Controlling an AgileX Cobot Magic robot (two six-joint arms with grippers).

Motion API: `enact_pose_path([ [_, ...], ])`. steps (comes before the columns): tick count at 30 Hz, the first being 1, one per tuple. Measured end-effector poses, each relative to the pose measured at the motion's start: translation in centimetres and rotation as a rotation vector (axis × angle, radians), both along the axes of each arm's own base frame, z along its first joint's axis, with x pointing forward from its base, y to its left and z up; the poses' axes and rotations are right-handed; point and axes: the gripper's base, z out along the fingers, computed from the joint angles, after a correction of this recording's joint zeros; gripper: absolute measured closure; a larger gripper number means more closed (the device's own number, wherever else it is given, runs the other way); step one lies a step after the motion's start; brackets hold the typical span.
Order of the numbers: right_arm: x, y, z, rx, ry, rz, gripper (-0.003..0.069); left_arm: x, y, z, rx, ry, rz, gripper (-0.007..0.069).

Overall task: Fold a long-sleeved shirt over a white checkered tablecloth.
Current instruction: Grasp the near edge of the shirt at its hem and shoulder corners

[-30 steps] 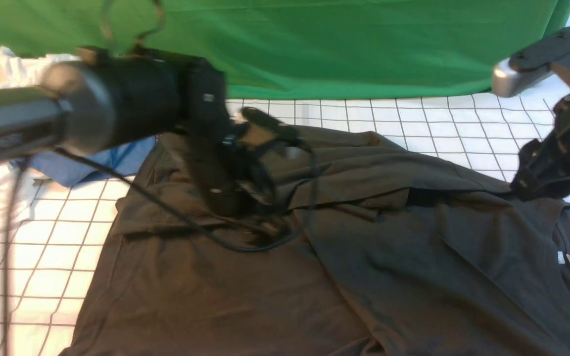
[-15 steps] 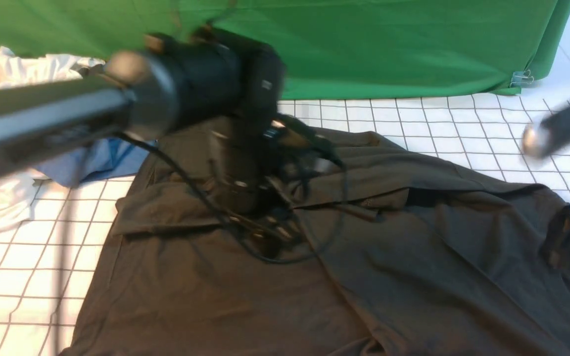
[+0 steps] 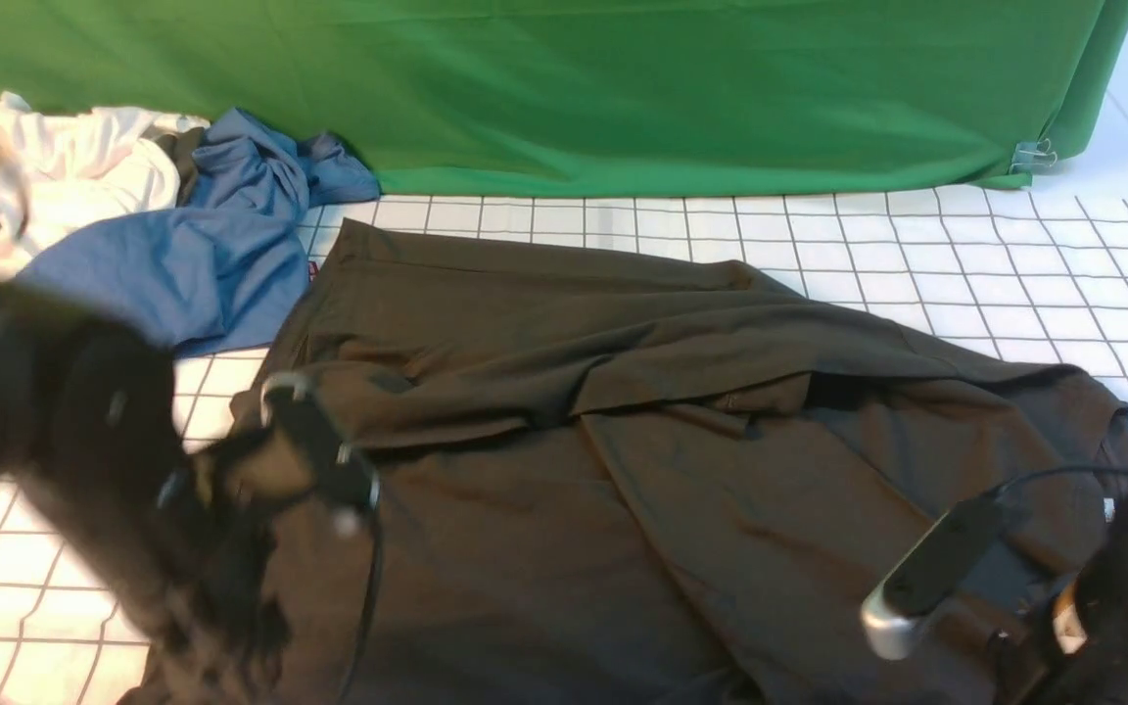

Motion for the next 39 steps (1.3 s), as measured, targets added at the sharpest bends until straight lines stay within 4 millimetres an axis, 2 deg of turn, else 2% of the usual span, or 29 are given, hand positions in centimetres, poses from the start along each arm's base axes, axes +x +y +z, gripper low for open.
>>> enact_pose_path([
  [4, 0.6, 0.3, -0.8, -0.021, 0.025, -0.018, 0.0178, -0.6, 0.3, -1.1, 0.007, 0.006, 0.002, 0.0272],
  [9, 1.2, 0.5, -0.1, -0.025, 0.008, -0.017, 0.0178, -0.4, 0.8, -1.6, 0.066, 0.003, 0.016, 0.0197],
  [17, 1.4, 0.4, 1.5, -0.034, -0.015, -0.018, 0.0178, 0.1, 1.0, -4.1, 0.145, 0.099, 0.005, 0.0170],
  [19, 1.3, 0.2, 1.7, -0.054, -0.012, -0.029, 0.0178, 0.3, 0.9, -4.1, 0.145, 0.098, 0.004, 0.0175],
  [22, 1.3, -0.6, 1.9, -0.135, -0.022, -0.064, 0.0178, 0.5, 0.9, -4.0, 0.145, 0.099, 0.005, 0.0244],
  [26, 1.7, -1.6, 1.9, -0.154, -0.056, -0.123, 0.0178, 1.2, 0.6, -3.7, 0.140, 0.068, 0.002, 0.0415],
  [28, 1.9, -2.7, 1.3, -0.143, -0.056, -0.174, 0.0178, 1.6, 0.5, -3.4, 0.135, 0.049, 0.002, 0.0555],
  [30, 1.9, -3.2, 0.9, -0.125, -0.054, -0.211, 0.0178, 1.8, 0.5, -3.3, 0.132, 0.040, 0.005, 0.0623],
  [33, 1.5, -3.6, 0.3, -0.106, -0.039, -0.233, 0.0178, 2.0, 0.4, -3.0, 0.128, 0.031, 0.011, 0.0655],
  [39, 1.5, -3.5, -1.1, -0.101, -0.007, -0.233, 0.0178, 2.7, 0.2, -1.6, 0.120, 0.003, 0.018, 0.0655],
])
